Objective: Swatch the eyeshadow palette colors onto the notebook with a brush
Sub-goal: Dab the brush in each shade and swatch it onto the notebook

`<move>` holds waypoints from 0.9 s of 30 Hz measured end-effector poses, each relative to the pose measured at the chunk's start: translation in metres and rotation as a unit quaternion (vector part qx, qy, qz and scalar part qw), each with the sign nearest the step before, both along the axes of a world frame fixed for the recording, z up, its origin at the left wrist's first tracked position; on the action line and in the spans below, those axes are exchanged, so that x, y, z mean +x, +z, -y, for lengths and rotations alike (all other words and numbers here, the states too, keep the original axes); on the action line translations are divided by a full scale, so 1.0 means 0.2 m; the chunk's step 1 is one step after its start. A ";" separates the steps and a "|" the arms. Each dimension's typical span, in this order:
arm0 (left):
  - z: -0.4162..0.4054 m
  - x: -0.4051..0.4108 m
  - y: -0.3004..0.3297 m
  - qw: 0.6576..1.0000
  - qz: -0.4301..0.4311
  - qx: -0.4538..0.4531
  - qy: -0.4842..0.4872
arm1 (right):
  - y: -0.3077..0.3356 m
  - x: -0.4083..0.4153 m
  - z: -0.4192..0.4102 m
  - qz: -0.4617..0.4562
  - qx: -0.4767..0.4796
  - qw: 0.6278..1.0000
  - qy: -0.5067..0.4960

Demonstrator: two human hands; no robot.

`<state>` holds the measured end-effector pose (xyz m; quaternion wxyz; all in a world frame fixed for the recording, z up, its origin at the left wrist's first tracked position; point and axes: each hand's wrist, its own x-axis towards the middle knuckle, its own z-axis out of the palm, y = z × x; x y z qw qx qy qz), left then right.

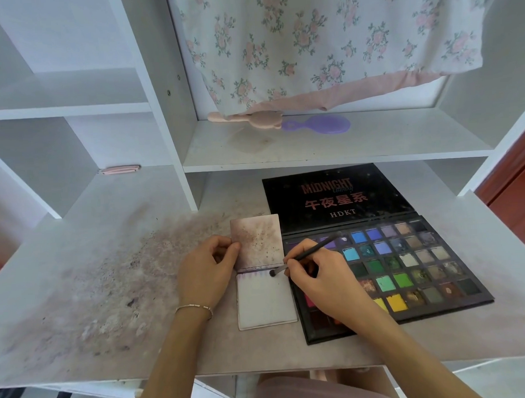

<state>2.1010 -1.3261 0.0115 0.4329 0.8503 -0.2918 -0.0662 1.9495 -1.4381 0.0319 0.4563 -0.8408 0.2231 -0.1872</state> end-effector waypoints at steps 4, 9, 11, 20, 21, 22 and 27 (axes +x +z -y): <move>0.00 0.00 0.00 1.000 0.002 0.001 0.000 | 0.00 0.01 0.00 0.005 -0.003 1.000 -0.006; 0.00 0.00 0.00 1.000 -0.001 0.000 0.000 | 0.00 0.00 0.00 -0.002 0.000 1.000 0.002; 0.00 0.00 0.00 1.000 -0.002 -0.002 0.001 | 0.00 0.00 0.00 0.001 -0.002 1.000 -0.001; 0.00 0.00 0.00 1.000 0.005 0.000 0.003 | -0.01 0.00 0.00 -0.001 0.001 1.000 -0.001; 0.00 0.00 -0.01 1.000 0.005 -0.001 0.003 | -0.01 0.00 0.00 0.001 -0.001 1.000 -0.004; 0.00 0.00 -0.01 1.000 0.006 -0.001 0.003 | -0.01 0.01 0.00 0.003 -0.003 1.000 -0.007; 0.00 0.00 -0.01 1.000 0.004 -0.001 0.004 | -0.01 0.00 0.00 0.004 0.001 1.000 -0.001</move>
